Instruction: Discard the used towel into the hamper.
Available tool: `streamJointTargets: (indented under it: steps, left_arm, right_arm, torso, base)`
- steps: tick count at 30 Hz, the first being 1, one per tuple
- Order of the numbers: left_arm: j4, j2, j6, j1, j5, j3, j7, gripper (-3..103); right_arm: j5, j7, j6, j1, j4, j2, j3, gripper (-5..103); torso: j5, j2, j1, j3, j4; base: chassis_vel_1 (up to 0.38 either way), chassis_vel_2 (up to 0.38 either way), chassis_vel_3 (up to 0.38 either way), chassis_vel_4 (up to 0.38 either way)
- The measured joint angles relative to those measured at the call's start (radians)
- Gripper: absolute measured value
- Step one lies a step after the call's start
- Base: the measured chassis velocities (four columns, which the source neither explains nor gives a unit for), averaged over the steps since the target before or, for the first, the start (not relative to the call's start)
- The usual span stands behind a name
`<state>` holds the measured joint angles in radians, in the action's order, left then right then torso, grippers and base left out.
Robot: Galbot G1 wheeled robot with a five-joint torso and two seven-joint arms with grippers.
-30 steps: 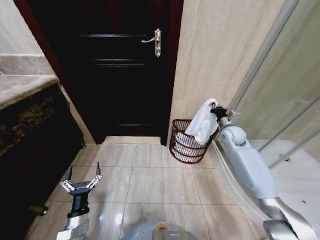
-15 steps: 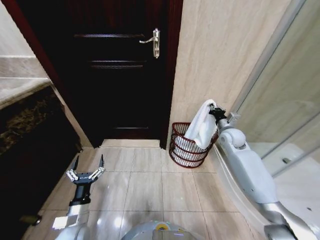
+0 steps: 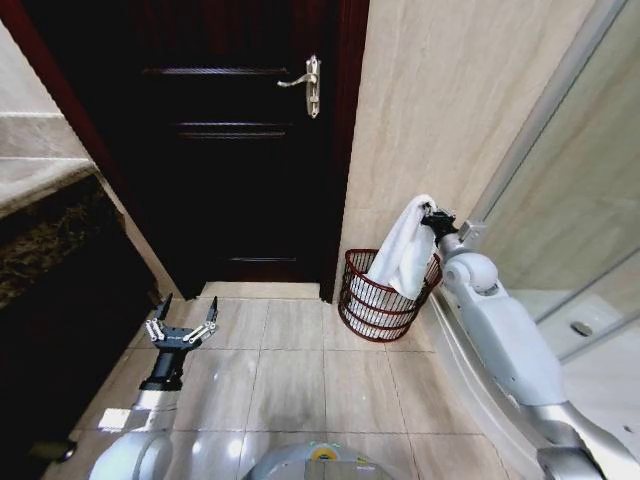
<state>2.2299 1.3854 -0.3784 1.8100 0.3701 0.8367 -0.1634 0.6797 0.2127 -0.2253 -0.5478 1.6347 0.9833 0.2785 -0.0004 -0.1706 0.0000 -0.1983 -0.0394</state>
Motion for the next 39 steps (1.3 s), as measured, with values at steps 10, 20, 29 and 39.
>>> streamJointTargets:
  steps: [10, 20, 29, 39]
  left_arm:
    - [0.014, 0.031, 0.002, 0.005, -0.042, -0.002, 0.001, 100]
    - [0.027, 0.052, -0.004, 0.016, -0.067, -0.002, 0.002, 100]
    - [0.027, 0.057, -0.006, 0.012, -0.074, -0.003, 0.002, 100]
    - [0.015, 0.072, -0.003, -0.001, -0.092, -0.018, 0.003, 100]
  right_arm:
    - [0.004, -0.002, -0.006, 0.201, -0.107, 0.040, -0.066, 2]
    - [-0.074, -0.017, 0.057, 0.051, -0.183, 0.097, -0.057, 2]
    - [-0.016, 0.048, 0.054, -0.039, -0.192, 0.104, -0.048, 2]
    - [0.179, 0.178, -0.086, -0.214, 0.017, 0.052, 0.011, 2]
  torso:
    - [0.0003, 0.000, 0.000, 0.000, -0.0006]
    - [0.0008, 0.000, 0.000, 0.000, -0.0001]
    - [0.0006, 0.000, 0.000, 0.000, -0.0002]
    - [0.0005, 0.000, 0.000, 0.000, 0.0000]
  base:
    - [0.000, 0.000, 0.000, 0.000]
    - [0.000, 0.000, 0.000, 0.000]
    - [0.000, 0.000, 0.000, 0.000]
    - [0.000, 0.000, 0.000, 0.000]
